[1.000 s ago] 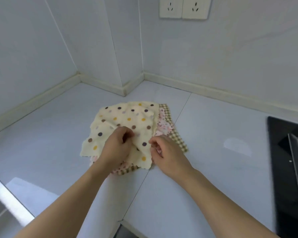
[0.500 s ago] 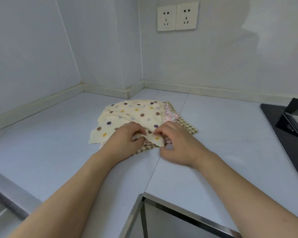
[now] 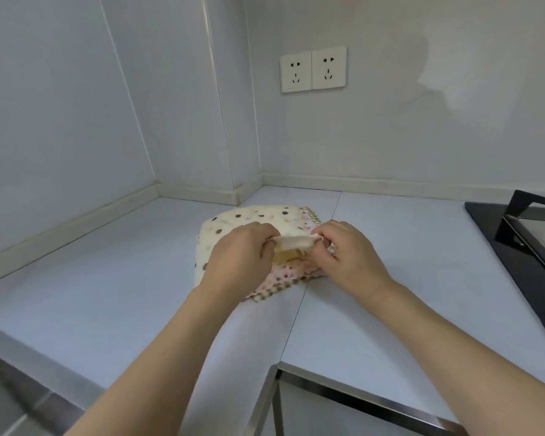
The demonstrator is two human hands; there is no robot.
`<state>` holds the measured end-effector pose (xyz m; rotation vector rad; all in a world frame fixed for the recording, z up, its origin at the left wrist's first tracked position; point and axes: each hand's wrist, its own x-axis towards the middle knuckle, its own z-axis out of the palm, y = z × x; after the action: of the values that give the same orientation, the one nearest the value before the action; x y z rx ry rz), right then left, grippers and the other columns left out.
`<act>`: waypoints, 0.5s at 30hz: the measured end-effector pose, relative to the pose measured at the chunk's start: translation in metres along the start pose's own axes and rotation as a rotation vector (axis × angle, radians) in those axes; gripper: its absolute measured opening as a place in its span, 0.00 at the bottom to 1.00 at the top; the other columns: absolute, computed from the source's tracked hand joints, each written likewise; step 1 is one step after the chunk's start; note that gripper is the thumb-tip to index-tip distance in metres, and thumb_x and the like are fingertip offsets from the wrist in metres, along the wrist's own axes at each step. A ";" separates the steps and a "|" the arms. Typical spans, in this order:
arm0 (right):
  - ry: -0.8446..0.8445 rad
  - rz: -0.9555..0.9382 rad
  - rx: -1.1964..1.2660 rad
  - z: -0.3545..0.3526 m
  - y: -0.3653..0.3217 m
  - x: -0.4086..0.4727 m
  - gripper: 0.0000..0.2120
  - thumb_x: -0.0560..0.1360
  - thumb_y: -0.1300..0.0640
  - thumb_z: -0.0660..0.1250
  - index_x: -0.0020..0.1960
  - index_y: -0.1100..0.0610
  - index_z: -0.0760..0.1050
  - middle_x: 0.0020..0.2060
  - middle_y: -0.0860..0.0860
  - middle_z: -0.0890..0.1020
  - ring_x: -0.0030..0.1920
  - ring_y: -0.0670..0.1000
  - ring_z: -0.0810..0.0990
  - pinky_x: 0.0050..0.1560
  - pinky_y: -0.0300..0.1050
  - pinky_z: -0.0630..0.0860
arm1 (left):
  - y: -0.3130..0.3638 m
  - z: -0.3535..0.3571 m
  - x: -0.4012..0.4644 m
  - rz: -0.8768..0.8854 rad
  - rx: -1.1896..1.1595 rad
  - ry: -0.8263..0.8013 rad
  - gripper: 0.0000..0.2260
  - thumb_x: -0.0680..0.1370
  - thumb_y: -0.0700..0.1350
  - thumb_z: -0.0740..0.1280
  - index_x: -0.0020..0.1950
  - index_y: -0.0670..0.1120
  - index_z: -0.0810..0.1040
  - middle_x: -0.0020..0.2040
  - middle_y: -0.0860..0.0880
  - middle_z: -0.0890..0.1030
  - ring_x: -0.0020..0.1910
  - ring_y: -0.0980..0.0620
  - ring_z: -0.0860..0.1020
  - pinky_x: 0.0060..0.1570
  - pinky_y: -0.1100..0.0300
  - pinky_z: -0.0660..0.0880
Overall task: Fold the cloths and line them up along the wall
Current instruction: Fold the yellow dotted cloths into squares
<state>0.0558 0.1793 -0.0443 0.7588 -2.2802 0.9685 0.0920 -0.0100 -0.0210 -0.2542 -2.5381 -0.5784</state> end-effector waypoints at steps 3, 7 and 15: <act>0.022 0.117 0.047 -0.033 -0.026 0.005 0.07 0.74 0.57 0.59 0.39 0.56 0.73 0.30 0.48 0.73 0.32 0.49 0.70 0.34 0.47 0.68 | 0.027 -0.023 -0.004 -0.039 0.059 0.015 0.12 0.79 0.41 0.58 0.55 0.49 0.79 0.46 0.53 0.81 0.45 0.52 0.76 0.41 0.57 0.72; 0.147 0.217 0.191 -0.101 -0.050 0.013 0.11 0.73 0.62 0.59 0.31 0.61 0.67 0.25 0.50 0.64 0.27 0.48 0.61 0.30 0.44 0.58 | 0.071 -0.069 0.000 -0.139 -0.094 -0.108 0.10 0.77 0.39 0.57 0.46 0.45 0.78 0.35 0.46 0.79 0.31 0.47 0.77 0.25 0.60 0.70; 0.215 0.624 0.503 -0.227 -0.065 0.002 0.08 0.63 0.61 0.59 0.28 0.53 0.61 0.24 0.50 0.60 0.26 0.51 0.58 0.28 0.40 0.55 | 0.150 -0.127 0.017 -0.211 -0.428 -0.263 0.08 0.75 0.37 0.61 0.45 0.38 0.80 0.37 0.45 0.78 0.36 0.49 0.74 0.40 0.58 0.72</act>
<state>0.1561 0.3145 0.1218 0.0867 -2.1273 1.8518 0.1774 0.0679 0.1384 -0.2252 -2.6842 -1.2468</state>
